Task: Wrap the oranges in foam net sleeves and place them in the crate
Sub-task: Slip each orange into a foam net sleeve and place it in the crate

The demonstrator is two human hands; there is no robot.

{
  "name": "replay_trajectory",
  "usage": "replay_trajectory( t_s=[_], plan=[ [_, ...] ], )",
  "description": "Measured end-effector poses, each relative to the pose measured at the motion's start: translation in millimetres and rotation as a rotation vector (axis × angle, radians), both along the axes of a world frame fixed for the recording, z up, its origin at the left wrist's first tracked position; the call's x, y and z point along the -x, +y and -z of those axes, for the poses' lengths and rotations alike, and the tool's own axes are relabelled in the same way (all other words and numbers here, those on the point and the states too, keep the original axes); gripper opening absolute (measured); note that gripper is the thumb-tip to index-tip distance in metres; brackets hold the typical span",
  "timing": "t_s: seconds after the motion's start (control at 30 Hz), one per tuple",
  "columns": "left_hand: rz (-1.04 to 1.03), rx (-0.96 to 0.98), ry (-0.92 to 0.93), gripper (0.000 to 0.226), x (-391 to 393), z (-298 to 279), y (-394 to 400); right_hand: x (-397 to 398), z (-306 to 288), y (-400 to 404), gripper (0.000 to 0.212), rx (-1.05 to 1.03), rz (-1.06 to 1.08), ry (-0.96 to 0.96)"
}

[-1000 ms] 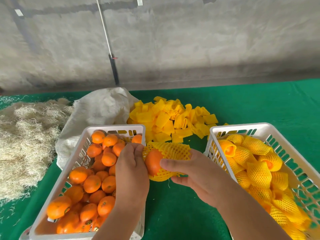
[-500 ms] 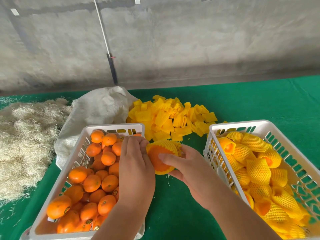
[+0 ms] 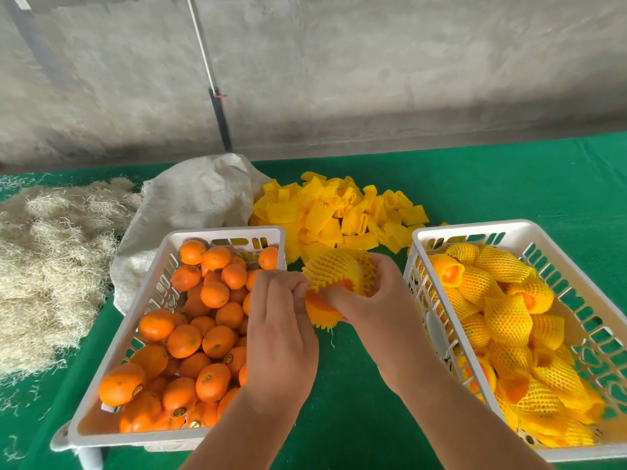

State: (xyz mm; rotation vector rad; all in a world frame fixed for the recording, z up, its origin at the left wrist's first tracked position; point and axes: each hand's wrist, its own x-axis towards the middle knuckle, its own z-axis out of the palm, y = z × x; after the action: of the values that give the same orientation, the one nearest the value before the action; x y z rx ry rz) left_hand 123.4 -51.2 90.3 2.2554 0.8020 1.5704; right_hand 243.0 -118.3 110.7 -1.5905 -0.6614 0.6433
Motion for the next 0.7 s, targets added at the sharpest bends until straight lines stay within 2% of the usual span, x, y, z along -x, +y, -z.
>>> replay_trajectory(
  t_s=[0.1,0.17,0.23,0.3,0.37,0.4,0.47,0.57,0.63,0.7],
  plan=[
    [0.069,-0.030,-0.003,0.015,2.3,5.7,0.0,0.8,2.6,-0.3,0.085,-0.019,0.014,0.024],
    [0.115,0.068,-0.019,0.018,3.4,6.6,-2.8,-0.7,4.2,-1.6,0.092,-0.036,-0.008,-0.028],
    [0.132,0.404,-0.169,0.019,4.6,-1.6,-6.8,-5.2,5.2,-4.1,0.101,-0.059,-0.054,-0.091],
    [0.200,0.878,-0.315,0.038,5.7,-14.5,-4.8,-9.6,6.5,-5.7,0.107,-0.067,-0.125,-0.141],
    [0.379,1.298,-0.270,0.063,4.7,-21.3,4.4,-11.9,9.5,-6.5,0.109,-0.073,-0.208,-0.147],
    [0.463,1.408,-0.220,0.068,4.1,-23.2,7.3,-12.8,12.0,-7.1,0.111,-0.077,-0.264,-0.141],
    [0.537,1.449,-0.195,0.065,1.2,-23.2,9.7,-17.3,18.6,-8.9,0.118,-0.068,-0.396,-0.139],
    [0.468,1.393,-0.224,0.080,-2.2,-17.3,7.2,-31.5,28.2,-13.4,0.120,-0.051,-0.545,-0.004],
    [0.429,1.328,-0.190,0.086,-3.4,-9.6,5.0,-39.8,30.8,-15.4,0.115,-0.058,-0.523,0.154],
    [0.403,1.245,-0.130,0.082,-2.4,-2.2,2.6,-42.5,30.0,-13.4,0.110,-0.053,-0.442,0.289]
  ],
)
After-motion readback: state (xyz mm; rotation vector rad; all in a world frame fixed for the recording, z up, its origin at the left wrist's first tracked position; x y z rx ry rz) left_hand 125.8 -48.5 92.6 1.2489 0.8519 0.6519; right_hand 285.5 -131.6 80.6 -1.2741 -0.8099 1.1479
